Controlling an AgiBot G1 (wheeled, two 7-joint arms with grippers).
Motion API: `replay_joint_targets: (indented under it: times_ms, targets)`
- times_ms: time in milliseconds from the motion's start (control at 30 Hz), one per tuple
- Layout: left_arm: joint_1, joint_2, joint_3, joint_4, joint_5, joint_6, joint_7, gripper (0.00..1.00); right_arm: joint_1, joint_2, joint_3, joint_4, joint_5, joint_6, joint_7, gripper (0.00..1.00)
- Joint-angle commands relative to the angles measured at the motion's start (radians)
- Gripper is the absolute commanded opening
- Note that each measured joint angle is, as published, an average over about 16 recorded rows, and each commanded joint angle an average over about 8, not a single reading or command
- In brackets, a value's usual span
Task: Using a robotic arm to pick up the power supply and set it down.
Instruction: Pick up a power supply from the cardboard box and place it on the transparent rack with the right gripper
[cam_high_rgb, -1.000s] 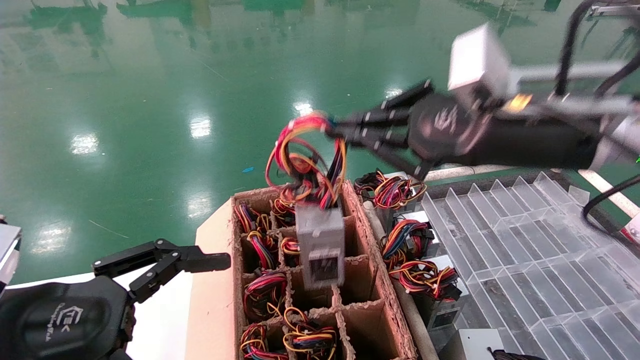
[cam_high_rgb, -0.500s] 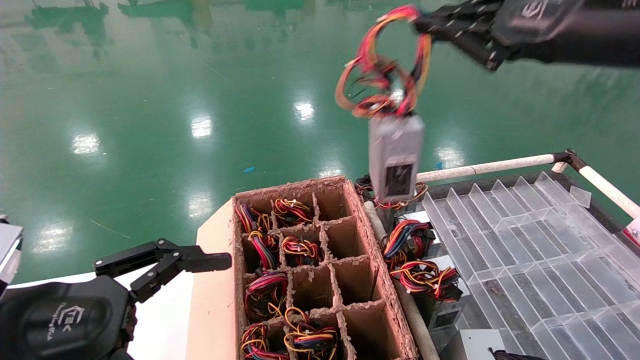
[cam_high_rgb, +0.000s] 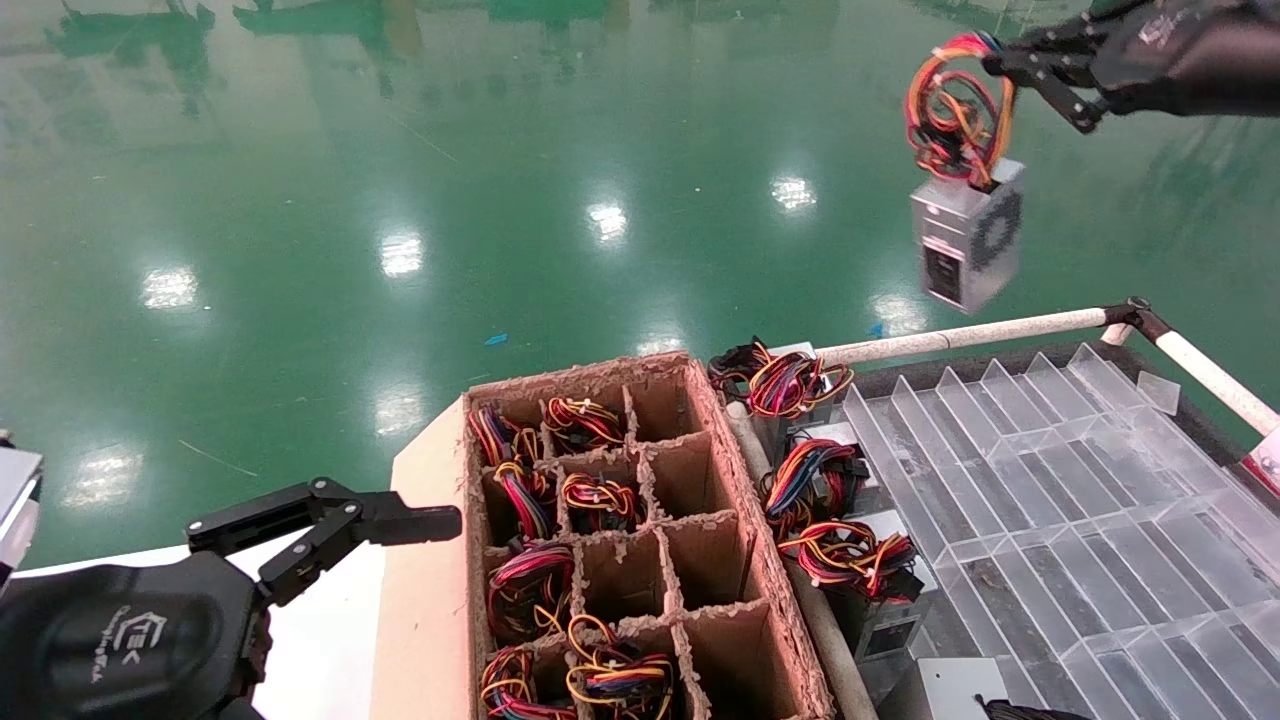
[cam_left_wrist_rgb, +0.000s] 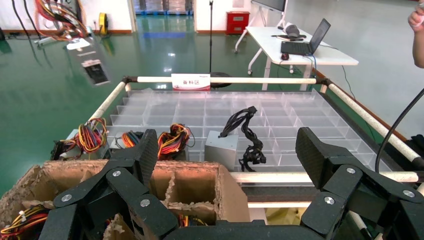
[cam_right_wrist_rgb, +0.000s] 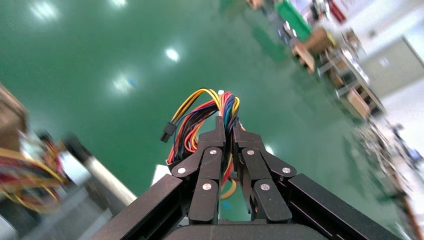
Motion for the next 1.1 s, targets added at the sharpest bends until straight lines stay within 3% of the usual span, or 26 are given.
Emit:
replay_joint_targets:
  times_ms: [33, 400, 1100]
  targets:
    - [0.000, 0.000, 0.000, 0.000, 0.000, 0.000, 0.000, 1.00, 0.009, -0.004, -0.015, -0.023, -0.024, 0.038, -0.013, 0.00]
    - [0.000, 0.000, 0.001, 0.000, 0.000, 0.000, 0.000, 1.00, -0.023, -0.057, -0.057, -0.076, -0.086, 0.070, -0.044, 0.00]
    - [0.000, -0.001, 0.001, 0.000, -0.001, -0.001, 0.001, 1.00, -0.119, -0.181, -0.058, -0.094, -0.087, 0.148, -0.028, 0.00]
